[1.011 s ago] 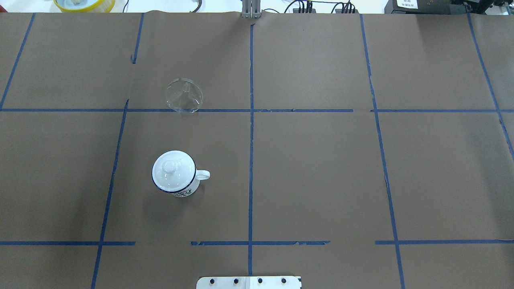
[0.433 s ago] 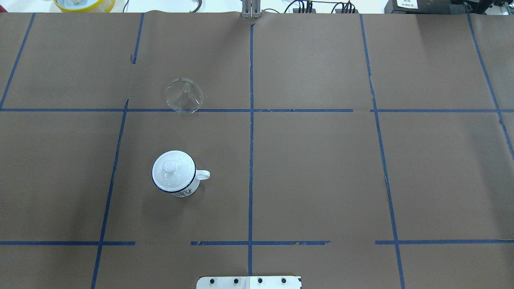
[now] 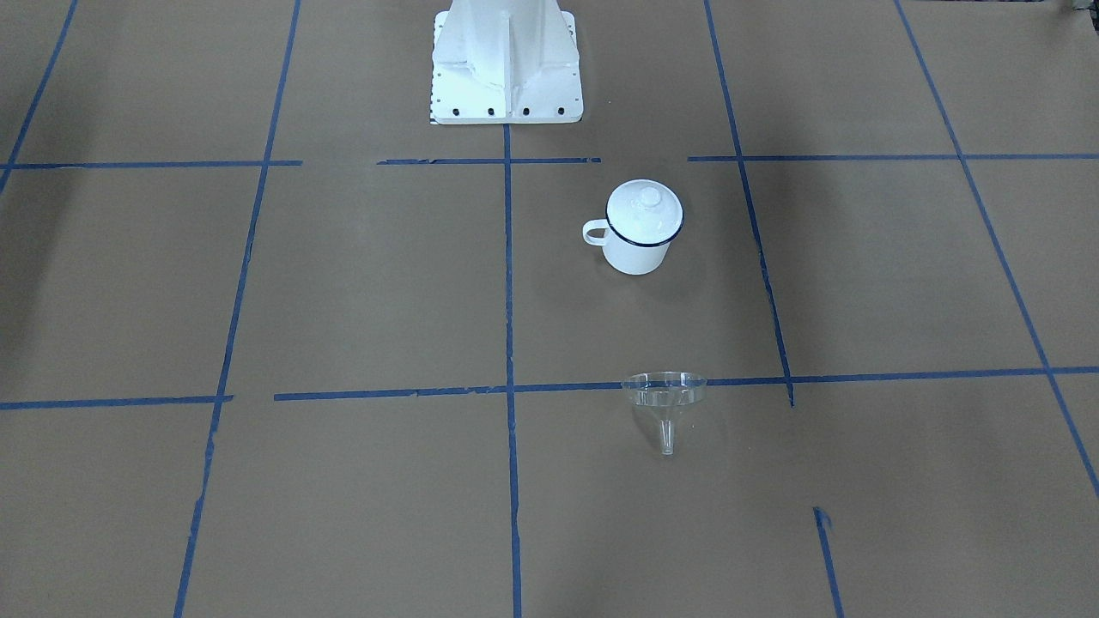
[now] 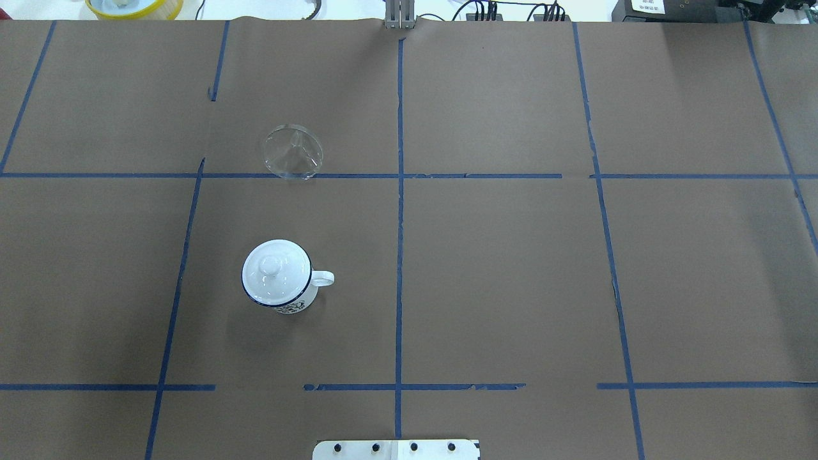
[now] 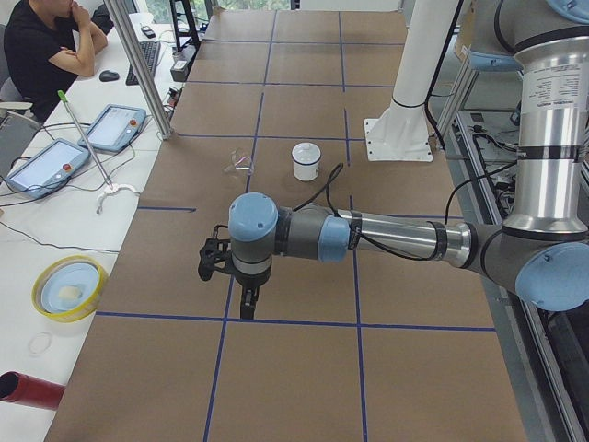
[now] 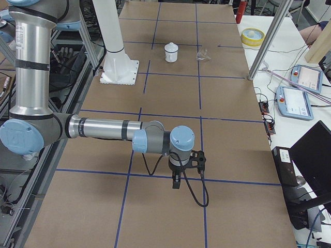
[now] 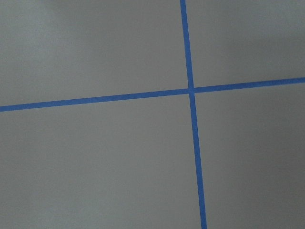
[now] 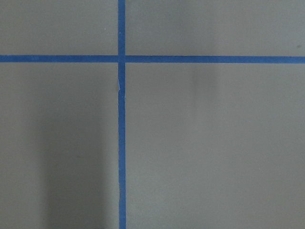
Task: Place funnel on cup
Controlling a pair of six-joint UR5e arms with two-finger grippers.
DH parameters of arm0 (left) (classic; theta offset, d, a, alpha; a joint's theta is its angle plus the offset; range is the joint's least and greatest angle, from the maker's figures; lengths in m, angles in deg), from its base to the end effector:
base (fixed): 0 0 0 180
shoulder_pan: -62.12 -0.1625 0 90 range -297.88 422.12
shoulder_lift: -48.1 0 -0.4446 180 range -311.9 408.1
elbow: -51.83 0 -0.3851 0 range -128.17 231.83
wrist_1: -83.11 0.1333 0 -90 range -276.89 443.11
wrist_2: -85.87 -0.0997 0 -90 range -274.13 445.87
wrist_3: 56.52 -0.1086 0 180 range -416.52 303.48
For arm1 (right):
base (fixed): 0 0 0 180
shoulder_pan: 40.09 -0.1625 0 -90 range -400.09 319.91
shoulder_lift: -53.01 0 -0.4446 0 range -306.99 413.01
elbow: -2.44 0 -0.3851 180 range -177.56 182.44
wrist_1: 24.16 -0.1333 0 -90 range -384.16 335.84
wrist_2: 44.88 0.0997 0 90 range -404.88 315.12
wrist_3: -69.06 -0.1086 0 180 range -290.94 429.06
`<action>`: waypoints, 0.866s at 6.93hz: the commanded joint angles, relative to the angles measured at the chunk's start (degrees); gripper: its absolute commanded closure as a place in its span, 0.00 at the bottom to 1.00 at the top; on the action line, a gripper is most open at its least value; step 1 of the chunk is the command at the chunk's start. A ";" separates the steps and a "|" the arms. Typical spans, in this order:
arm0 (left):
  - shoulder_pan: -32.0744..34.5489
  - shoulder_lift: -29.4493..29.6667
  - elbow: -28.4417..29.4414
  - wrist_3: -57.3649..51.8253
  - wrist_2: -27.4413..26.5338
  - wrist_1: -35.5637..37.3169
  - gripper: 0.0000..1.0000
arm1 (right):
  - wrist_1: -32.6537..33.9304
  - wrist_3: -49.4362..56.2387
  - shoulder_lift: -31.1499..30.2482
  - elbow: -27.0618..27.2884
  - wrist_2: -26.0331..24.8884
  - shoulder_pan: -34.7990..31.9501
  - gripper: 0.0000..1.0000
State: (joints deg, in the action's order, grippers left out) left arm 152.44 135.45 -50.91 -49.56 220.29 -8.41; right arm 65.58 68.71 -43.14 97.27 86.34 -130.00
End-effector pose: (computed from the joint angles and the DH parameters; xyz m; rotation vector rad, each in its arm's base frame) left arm -0.0599 -0.4715 0.5951 0.1473 0.7823 -0.0417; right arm 0.0611 -0.4356 0.6969 -0.0205 -0.7193 0.0110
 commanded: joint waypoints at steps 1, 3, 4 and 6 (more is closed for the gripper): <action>-12.92 1.49 -9.90 25.17 -0.04 -4.45 0.00 | 0.00 0.00 0.00 0.00 0.00 0.00 0.00; -24.26 12.17 -11.43 48.48 -0.56 -4.65 0.00 | 0.00 0.00 0.00 0.09 0.00 0.00 0.00; -30.49 16.84 -11.95 61.46 -1.44 -4.55 0.00 | 0.00 0.00 0.00 0.00 0.00 0.00 0.00; -43.15 28.15 -14.06 72.46 -10.54 9.31 0.00 | 0.00 0.00 0.00 0.09 0.00 0.00 0.00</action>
State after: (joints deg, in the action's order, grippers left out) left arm 116.95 156.14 -63.58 16.15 214.69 -8.35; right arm 65.58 68.71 -43.14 97.31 86.34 -130.00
